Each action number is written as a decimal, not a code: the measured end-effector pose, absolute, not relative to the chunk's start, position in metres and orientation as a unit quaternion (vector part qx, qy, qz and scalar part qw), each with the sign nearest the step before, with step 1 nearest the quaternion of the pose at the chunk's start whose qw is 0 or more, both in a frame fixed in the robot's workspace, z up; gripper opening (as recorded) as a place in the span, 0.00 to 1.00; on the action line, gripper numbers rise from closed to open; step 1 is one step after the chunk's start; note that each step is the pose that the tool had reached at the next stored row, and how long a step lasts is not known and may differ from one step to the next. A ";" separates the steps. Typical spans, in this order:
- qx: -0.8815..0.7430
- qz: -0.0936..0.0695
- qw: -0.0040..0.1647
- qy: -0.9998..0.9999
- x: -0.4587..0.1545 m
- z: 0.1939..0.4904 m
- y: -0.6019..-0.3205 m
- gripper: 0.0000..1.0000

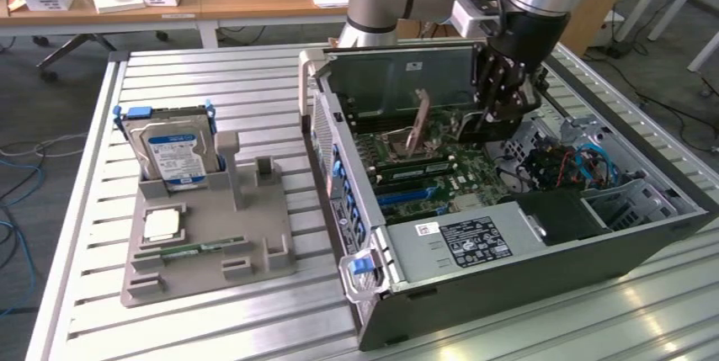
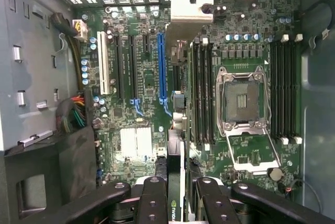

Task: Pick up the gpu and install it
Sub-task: 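Insert the gpu into the slot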

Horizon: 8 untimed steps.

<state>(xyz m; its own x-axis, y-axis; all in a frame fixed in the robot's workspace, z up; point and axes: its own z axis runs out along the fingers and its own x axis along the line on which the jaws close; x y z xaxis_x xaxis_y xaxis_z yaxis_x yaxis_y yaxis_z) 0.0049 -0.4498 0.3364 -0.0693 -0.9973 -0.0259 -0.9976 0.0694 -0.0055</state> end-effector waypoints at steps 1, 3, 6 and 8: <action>-0.682 0.007 0.011 0.731 0.005 0.335 -0.450 0.26; -0.682 0.007 0.011 0.731 0.004 0.333 -0.450 0.26; -0.682 0.007 0.011 0.731 0.004 0.330 -0.450 0.26; -0.682 0.007 0.011 0.731 0.004 0.327 -0.450 0.26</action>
<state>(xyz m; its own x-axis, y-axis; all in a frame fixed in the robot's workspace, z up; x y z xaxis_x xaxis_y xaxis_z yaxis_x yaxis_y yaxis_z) 0.0038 -0.4498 0.3271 -0.0693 -0.9973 -0.0259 -0.9976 0.0695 -0.0053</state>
